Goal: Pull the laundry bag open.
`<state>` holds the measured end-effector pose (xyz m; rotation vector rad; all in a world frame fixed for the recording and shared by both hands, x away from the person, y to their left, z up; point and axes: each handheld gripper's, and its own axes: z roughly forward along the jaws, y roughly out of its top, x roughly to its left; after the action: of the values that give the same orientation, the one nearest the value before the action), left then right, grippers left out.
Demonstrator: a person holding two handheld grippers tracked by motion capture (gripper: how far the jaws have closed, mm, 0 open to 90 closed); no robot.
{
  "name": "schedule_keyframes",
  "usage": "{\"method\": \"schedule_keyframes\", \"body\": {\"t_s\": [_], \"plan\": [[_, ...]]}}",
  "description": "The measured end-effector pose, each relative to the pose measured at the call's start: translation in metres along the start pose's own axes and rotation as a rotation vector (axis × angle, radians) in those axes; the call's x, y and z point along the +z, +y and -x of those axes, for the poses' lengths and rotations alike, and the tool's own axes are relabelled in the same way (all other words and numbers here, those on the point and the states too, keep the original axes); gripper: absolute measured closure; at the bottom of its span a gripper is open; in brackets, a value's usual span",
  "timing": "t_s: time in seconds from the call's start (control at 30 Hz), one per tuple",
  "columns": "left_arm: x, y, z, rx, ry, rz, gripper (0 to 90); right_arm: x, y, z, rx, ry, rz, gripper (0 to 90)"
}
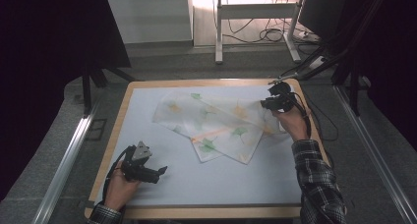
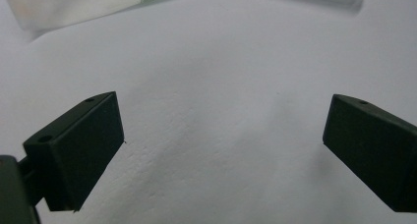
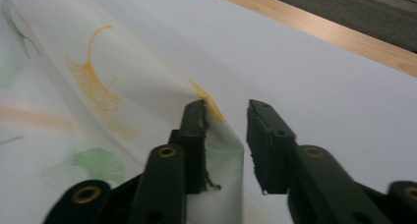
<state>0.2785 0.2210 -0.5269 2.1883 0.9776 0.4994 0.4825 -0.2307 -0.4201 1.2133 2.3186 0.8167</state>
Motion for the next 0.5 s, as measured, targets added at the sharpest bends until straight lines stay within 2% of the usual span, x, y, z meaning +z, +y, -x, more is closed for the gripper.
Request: {"method": "schedule_keyframes", "body": {"t_s": [0.1,0.13,0.17,0.33,0.43,0.5], "plan": [[0.001,0.000,0.000,0.001,0.000,-0.002,1.4,-0.001,-0.003,0.004,0.006,-0.013,0.015,58.5],[0.001,0.000,0.000,0.001,0.000,-0.002,1.4,-0.001,-0.003,0.004,0.006,-0.013,0.015,58.5],[0.001,0.000,0.001,0.003,0.001,-0.004,1.4,-0.004,-0.004,0.007,0.006,-0.029,0.023,54.5],[0.001,0.000,0.001,0.005,0.004,-0.008,1.3,-0.015,-0.004,0.012,0.017,-0.044,0.048,48.8],[0.001,0.001,0.001,0.006,0.006,-0.008,1.3,-0.024,-0.005,0.010,0.029,-0.014,0.064,48.4],[0.001,0.001,0.002,0.006,0.007,-0.007,1.3,-0.032,-0.006,0.003,0.016,0.011,0.080,48.6]]}}
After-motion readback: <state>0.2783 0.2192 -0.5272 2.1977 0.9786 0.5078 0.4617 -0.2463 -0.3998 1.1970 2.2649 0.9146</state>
